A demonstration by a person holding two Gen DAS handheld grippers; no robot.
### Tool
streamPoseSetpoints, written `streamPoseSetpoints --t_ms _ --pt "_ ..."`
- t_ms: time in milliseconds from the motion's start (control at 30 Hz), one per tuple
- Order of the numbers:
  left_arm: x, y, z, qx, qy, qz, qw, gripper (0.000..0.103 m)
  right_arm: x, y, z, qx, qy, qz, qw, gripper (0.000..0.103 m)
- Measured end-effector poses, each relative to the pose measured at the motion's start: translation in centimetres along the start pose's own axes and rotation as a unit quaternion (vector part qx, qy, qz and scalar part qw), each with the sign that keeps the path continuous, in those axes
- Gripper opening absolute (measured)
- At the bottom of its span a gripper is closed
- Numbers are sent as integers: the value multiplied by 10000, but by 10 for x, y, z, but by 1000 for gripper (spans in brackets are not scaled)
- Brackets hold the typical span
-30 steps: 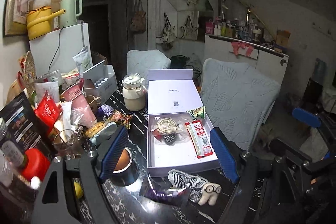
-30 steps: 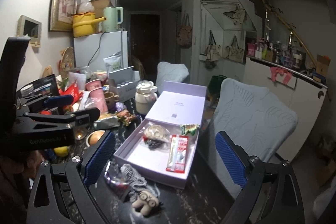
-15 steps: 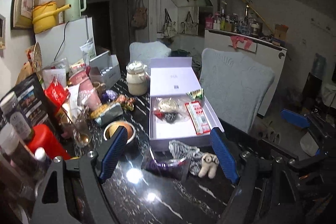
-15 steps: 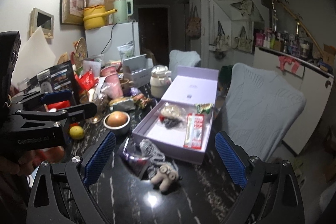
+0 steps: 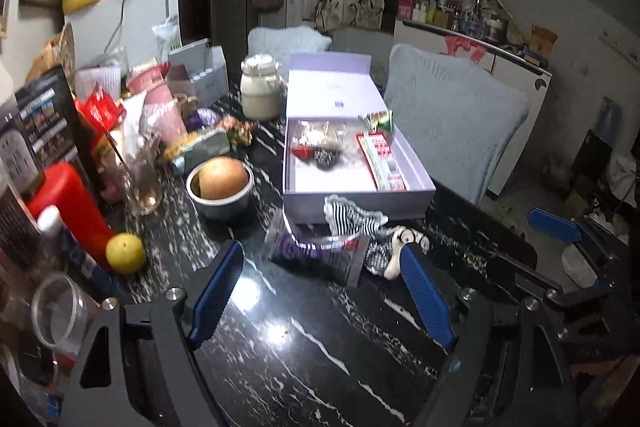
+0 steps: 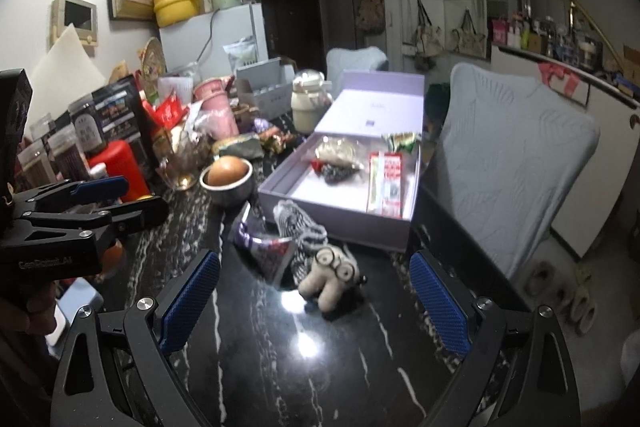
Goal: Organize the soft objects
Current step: 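Move both grippers toward the plush toy and the silver-purple snack bag, then grasp the plush toy with the right gripper while the left gripper grasps the silver-purple bag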
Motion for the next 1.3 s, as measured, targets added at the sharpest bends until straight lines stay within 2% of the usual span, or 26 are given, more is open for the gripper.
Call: streamPoseSetpoints --t_ms 300,733,900,1067,1233,1267,1300 --pt "-28 -29 7 261 -27 398 9989 81 -26 -26 -6 -154 55 348 9993 97" --pt "-69 -41 24 627 245 688 9954 81 -75 -50 -11 -124 139 767 9969 97" --pt "-87 -40 30 677 432 822 9934 81 -95 -52 -18 -146 135 903 9957 97" --pt "-104 -34 37 853 463 854 9916 81 -122 -55 -24 -224 202 1100 9935 97" --pt "-121 -29 38 914 592 861 9903 81 -137 -55 -28 -204 130 1090 9937 97" --pt "-124 -29 38 921 616 879 9900 81 -139 -55 -28 -191 123 1097 9937 95" --pt "-129 -29 38 932 649 908 9894 81 -142 -56 -29 -180 123 1128 9934 89"
Point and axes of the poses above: each gripper's, at about its wrist camera, not at the fingertips, and x roughly against the way its jaws point, z to its left, y to its top, the point moved 2 cm from there along -x, roughly the way its jaws point, and after that the axes turned 9 degrees about -z, right-handed, at the moved point
